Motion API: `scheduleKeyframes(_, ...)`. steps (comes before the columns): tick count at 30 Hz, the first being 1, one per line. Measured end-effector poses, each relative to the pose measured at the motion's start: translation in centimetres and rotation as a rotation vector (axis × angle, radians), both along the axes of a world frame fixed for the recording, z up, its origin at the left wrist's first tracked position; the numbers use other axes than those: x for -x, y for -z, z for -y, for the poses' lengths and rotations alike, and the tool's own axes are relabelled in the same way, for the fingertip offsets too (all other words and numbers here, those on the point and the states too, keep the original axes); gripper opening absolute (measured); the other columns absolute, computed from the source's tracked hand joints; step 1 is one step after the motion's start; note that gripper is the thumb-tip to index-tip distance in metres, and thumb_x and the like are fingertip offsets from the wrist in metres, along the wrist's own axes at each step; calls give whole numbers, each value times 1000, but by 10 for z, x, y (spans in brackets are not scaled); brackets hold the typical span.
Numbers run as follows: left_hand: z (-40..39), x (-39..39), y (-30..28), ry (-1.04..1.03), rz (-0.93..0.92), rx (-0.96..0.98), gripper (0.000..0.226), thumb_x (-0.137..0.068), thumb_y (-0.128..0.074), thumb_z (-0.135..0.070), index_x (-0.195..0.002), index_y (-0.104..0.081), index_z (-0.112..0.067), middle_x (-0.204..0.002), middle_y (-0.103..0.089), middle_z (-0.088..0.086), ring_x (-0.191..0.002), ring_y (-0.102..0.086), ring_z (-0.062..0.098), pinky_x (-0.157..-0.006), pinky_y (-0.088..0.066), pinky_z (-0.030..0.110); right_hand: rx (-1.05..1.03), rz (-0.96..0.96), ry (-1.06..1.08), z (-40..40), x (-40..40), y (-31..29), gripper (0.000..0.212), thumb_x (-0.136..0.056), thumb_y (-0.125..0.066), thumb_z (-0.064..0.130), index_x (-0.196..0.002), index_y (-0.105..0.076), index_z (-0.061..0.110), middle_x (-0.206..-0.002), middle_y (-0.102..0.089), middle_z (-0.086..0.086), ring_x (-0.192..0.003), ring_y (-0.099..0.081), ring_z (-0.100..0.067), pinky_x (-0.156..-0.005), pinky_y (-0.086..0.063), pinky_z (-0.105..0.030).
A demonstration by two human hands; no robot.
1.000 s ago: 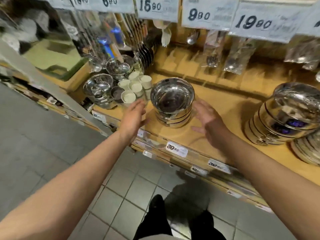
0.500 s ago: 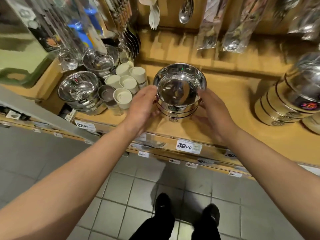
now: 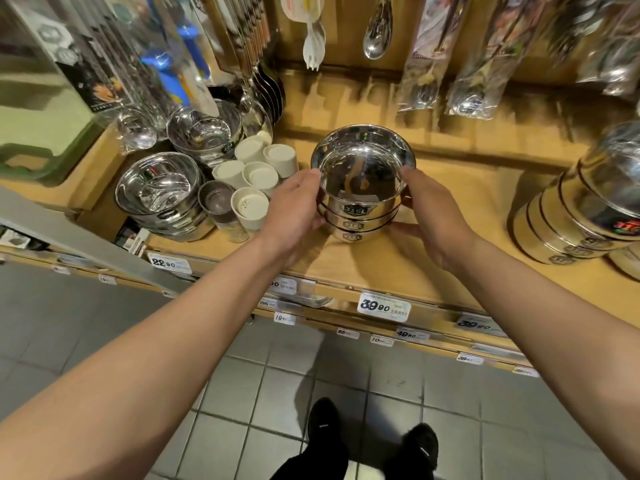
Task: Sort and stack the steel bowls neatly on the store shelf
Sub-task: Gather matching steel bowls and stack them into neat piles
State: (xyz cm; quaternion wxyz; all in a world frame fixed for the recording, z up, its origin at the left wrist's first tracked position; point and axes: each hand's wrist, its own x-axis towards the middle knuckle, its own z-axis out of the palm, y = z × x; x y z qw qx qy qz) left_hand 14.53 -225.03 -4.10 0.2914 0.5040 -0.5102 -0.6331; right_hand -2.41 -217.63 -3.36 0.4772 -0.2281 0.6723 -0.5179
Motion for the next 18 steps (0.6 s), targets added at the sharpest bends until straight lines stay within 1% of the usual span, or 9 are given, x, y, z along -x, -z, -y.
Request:
scheduleKeyframes(2,0,-1,2,4,-11,5,30,-107,-41,-33,-99,-69,-27,-77,-70,-14,-66,-63,-7,-55,-49,15,-8,-48,-10,1,3,2,30,-100,-46,47,-115,-70,36,-110,-71,18,-103,-62,-3,-72,-55,-27)
scheduleKeyframes(5,0,-1,2,-9,-21,1,30,-106,-43,-33,-96,-71,-27,-76,-71,-12,-65,-65,-4,-57,-51,18,-23,-100,-47,3,7,3,31,-96,-46,53,-107,-71,38,-113,-70,13,-108,-62,-10,-76,-54,-31)
scheduleKeyframes(7,1,-1,2,-22,9,35,32,-103,-46,-35,-87,-74,-30,-74,-70,-14,-68,-65,-2,-66,-52,26,-26,-110,-56,2,8,3,30,-93,-47,56,-100,-72,42,-105,-71,20,-105,-63,-5,-73,-54,-29)
scheduleKeyframes(9,2,1,2,-68,73,84,30,-99,-51,-39,-81,-75,-33,-79,-71,-17,-81,-65,5,-81,-54,40,1,-144,-36,0,9,4,25,-94,-48,54,-96,-72,46,-89,-71,29,-91,-65,5,-70,-53,-26)
scheduleKeyframes(10,2,2,1,-93,93,96,28,-96,-53,-40,-81,-75,-32,-82,-72,-17,-88,-64,10,-89,-55,46,29,-182,-26,-1,11,5,24,-95,-49,50,-97,-73,47,-85,-71,30,-84,-65,8,-71,-54,-28)
scheduleKeyframes(12,2,3,-1,-112,110,103,26,-93,-54,-40,-83,-76,-30,-82,-72,-17,-92,-64,12,-97,-53,53,70,-256,-30,0,13,6,25,-95,-48,44,-101,-73,46,-85,-72,25,-81,-64,4,-80,-57,-36)
scheduleKeyframes(14,1,4,-1,-120,106,96,26,-93,-55,-38,-84,-76,-28,-84,-73,-17,-94,-64,10,-100,-54,54,82,-272,-28,2,14,5,27,-95,-48,40,-99,-75,42,-85,-72,19,-84,-63,-3,-86,-58,-41)
scheduleKeyframes(16,1,5,-1,-129,94,92,24,-95,-55,-36,-86,-76,-27,-86,-74,-16,-94,-65,9,-101,-54,53,84,-253,-14,4,15,3,28,-97,-48,34,-99,-76,36,-84,-72,16,-82,-63,-4,-77,-60,-36)
scheduleKeyframes(18,0,5,-1,-145,86,85,22,-95,-56,-35,-91,-76,-26,-94,-74,-15,-100,-65,11,-102,-53,53,92,-220,-5,4,14,1,29,-99,-49,28,-101,-77,32,-85,-73,14,-77,-64,1,-67,-57,-24)
